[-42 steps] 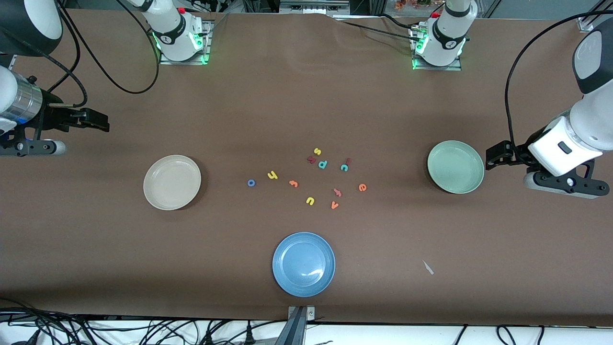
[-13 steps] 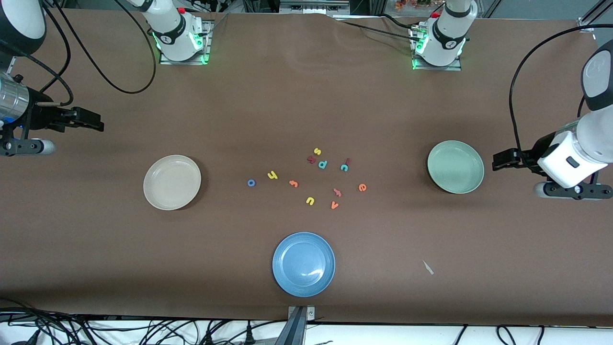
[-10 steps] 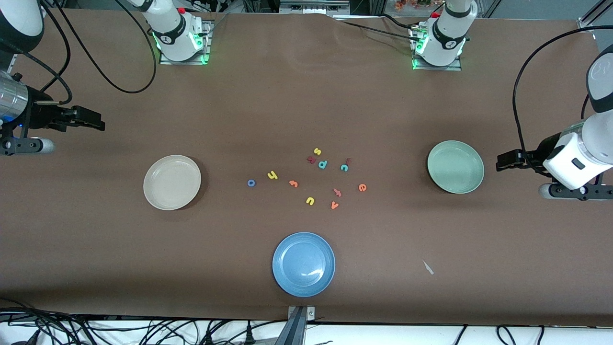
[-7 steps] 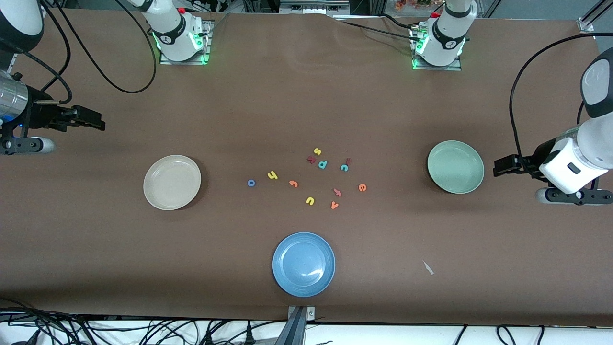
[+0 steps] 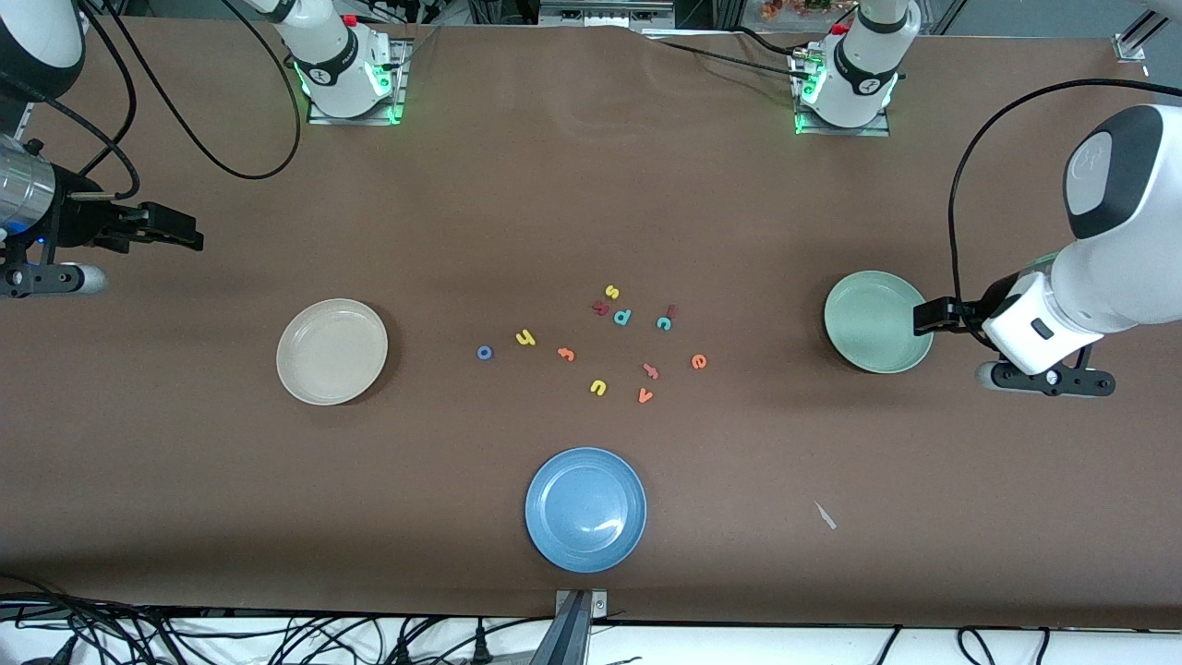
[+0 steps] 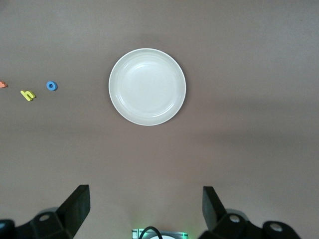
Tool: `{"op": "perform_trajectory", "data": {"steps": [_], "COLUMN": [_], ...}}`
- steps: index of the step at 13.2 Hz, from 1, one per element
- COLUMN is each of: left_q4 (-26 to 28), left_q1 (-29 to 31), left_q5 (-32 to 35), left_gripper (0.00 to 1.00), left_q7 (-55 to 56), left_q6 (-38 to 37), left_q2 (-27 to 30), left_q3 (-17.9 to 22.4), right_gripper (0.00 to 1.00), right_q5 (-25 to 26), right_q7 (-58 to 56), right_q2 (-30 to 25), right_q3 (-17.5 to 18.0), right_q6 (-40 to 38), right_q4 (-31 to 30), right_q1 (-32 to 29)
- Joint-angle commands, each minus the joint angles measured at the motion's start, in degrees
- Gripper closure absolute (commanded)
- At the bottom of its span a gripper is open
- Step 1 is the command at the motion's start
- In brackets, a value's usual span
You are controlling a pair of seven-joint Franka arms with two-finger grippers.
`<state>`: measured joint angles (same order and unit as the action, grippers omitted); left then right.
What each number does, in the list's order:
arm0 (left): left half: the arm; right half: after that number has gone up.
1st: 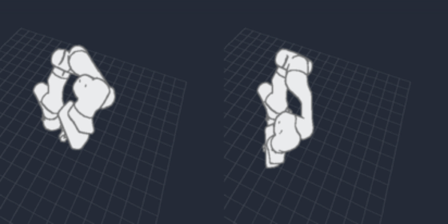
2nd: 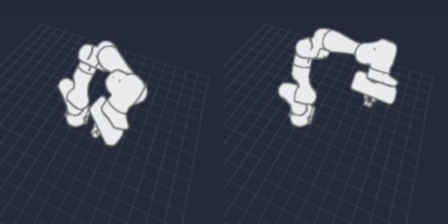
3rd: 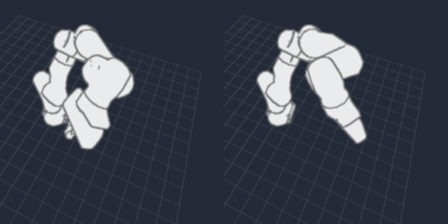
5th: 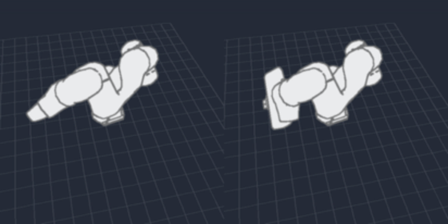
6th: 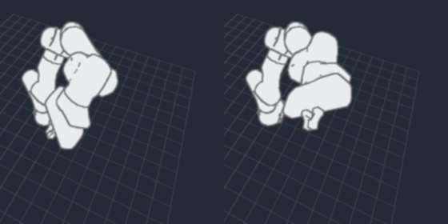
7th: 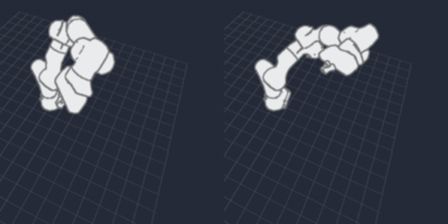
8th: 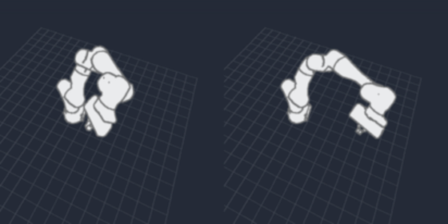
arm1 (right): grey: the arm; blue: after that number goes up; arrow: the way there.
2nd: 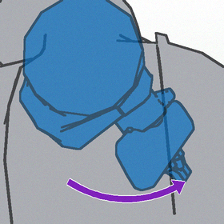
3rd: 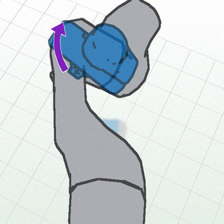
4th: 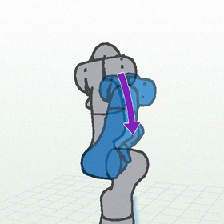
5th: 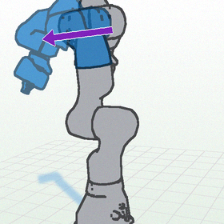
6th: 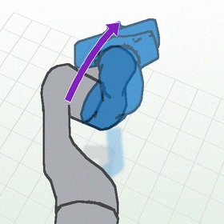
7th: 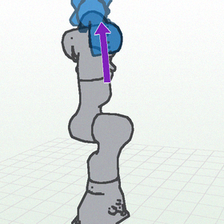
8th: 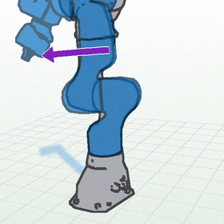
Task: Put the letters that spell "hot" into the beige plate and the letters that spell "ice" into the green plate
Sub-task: 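Move the left gripper from the green plate over the foam letters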
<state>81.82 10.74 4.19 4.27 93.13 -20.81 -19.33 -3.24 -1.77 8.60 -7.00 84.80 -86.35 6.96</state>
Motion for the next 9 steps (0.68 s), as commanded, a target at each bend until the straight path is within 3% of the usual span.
{"op": "perform_trajectory", "data": {"steps": [1,4,9], "left_q4": [2.64,6.76,15.81], "left_q1": [-2.03,-4.32,-9.59], "left_q5": [-0.23,-2.86,-3.75], "left_gripper": [0.0,0.0,0.0], "left_q7": [6.32,13.45,30.59], "left_q6": [0.03,4.93,20.48], "left_q2": [0.78,0.77,0.08], "left_q3": [-1.06,-1.85,-2.82], "right_gripper": [0.0,0.0,0.0], "right_q5": [-0.71,-0.63,-0.19], "right_q7": [-0.96,-1.39,-1.92], "right_q2": [-1.57,-1.65,-0.86], "right_q3": [-0.03,-0.03,0.06], "right_q6": [0.19,-0.33,0.54], "right_q4": [-1.45,-1.54,-1.54], "right_q1": [-0.19,-0.28,-0.19]}}
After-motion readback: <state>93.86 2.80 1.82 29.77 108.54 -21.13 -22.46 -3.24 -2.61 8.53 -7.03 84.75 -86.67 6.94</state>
